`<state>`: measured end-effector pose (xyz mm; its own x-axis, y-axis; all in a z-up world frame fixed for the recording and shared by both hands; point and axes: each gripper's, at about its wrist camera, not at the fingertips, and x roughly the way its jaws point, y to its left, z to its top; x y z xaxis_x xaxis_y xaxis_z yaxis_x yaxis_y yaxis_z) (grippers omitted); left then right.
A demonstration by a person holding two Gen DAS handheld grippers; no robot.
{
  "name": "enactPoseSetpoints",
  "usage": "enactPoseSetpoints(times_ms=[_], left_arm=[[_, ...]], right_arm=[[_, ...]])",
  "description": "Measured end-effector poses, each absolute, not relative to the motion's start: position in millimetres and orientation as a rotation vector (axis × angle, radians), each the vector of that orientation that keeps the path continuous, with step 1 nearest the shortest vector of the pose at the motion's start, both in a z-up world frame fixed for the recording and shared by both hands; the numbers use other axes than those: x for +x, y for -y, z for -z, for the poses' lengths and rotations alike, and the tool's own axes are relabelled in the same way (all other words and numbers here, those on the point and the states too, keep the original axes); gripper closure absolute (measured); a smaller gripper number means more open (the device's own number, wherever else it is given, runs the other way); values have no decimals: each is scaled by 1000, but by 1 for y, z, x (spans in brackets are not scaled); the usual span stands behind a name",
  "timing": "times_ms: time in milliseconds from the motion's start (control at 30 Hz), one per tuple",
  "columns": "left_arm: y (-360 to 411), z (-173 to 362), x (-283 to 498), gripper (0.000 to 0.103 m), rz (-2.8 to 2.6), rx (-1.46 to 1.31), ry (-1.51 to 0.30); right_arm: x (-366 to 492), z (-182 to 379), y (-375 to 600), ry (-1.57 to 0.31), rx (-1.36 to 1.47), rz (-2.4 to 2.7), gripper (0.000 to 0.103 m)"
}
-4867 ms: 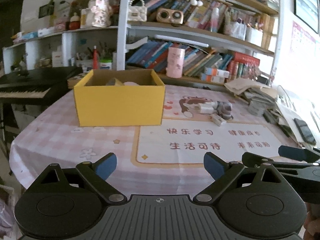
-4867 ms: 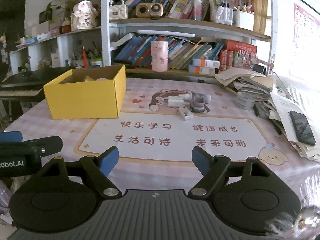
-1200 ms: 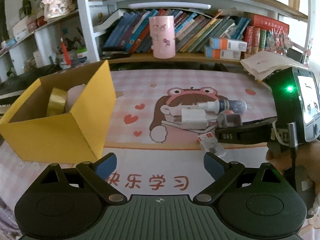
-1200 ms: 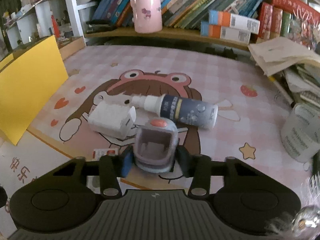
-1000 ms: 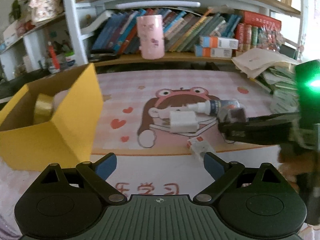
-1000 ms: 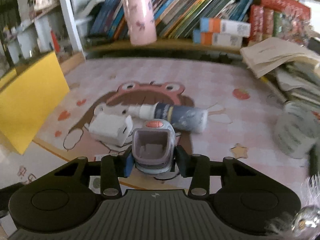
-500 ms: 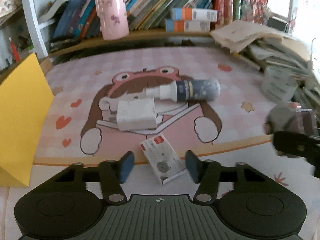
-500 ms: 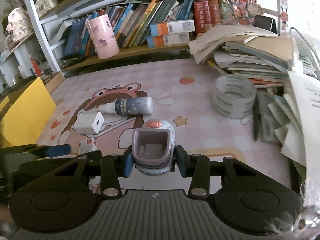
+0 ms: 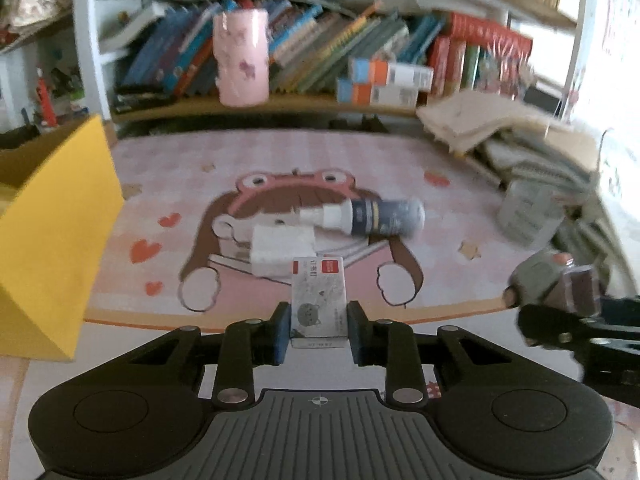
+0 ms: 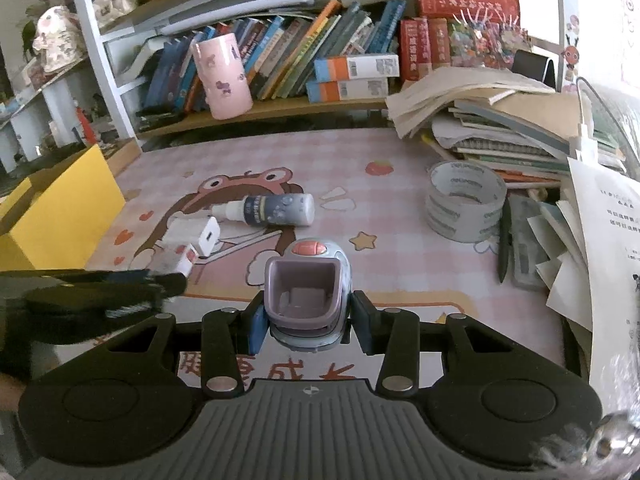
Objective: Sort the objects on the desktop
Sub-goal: 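Lift and carry the oximeter and small box toward the yellow box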
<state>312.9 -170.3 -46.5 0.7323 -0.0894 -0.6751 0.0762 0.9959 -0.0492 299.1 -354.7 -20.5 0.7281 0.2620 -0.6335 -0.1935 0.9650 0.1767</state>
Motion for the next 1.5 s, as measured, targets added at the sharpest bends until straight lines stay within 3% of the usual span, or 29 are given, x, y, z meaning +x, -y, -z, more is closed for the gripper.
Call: enactPoseSetpoints(times_ms=[500, 1500], left_arm=[[123, 12, 229, 75, 77, -103, -668], [7, 5, 107, 75, 120, -139, -651]], right_arm=[[251, 0, 315, -691, 50, -323, 63], [130, -6, 194, -691, 28, -313, 63]])
